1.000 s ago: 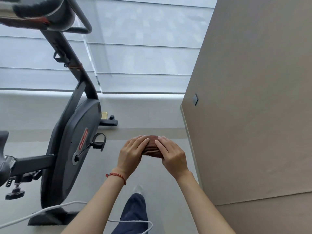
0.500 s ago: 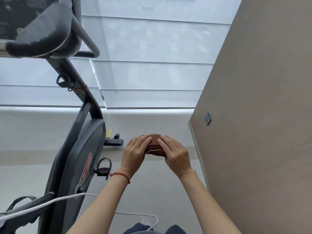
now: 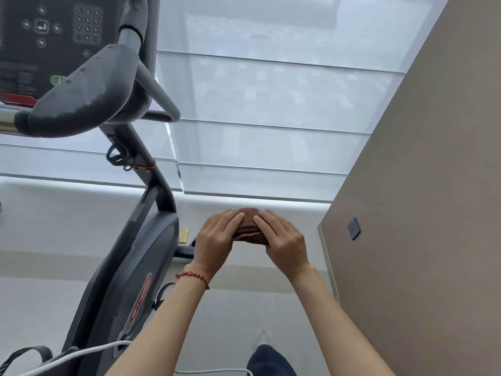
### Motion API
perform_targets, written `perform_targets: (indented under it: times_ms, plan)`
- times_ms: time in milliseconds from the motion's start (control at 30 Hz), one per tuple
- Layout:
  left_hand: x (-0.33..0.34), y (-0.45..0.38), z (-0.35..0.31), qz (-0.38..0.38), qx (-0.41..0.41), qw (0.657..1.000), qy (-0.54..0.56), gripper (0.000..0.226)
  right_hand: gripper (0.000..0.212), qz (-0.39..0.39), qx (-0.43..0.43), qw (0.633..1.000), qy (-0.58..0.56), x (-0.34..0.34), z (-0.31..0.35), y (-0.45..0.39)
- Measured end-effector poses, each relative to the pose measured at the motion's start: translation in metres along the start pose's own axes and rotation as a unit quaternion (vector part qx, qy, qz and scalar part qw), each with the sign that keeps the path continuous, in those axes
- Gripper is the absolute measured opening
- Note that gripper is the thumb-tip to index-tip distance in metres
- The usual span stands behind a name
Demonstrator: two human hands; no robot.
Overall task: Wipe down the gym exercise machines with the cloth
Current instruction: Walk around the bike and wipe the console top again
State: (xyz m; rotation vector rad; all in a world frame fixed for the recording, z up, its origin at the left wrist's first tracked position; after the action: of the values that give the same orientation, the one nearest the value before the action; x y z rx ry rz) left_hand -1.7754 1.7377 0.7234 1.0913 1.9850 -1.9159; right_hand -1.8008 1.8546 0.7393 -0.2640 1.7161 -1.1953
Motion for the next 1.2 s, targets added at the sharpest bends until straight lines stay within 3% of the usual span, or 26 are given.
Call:
perform_targets:
  times_ms: [433,733,1200]
  plan:
    - [0.021,-0.117,0.047,-0.033,-0.001,0.997,-0.068,0.053,0.044,-0.076,-0.059,0.995,-0.038,0.028,-0.079,-0.106]
    - [0.013,-0.197,0.062,-0.092,0.019,0.984,-0.15,0.034,0.039,-0.131,-0.112,0.983,-0.062,0.032,-0.122,-0.181]
    - [-0.029,-0.286,0.09,-0.131,0.083,0.953,-0.259,0.03,0.037,-0.192,-0.162,0.963,-0.095,0.035,-0.134,-0.286]
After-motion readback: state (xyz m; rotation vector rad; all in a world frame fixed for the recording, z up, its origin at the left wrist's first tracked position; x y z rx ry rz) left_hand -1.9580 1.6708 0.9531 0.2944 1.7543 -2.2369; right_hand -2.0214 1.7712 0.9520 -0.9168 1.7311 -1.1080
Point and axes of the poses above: each hand's wrist, its own y-axis away from the middle knuckle, its own x-axis out of the palm, z = x × y, the point moved 9 cm from there along -y, towards the middle knuckle
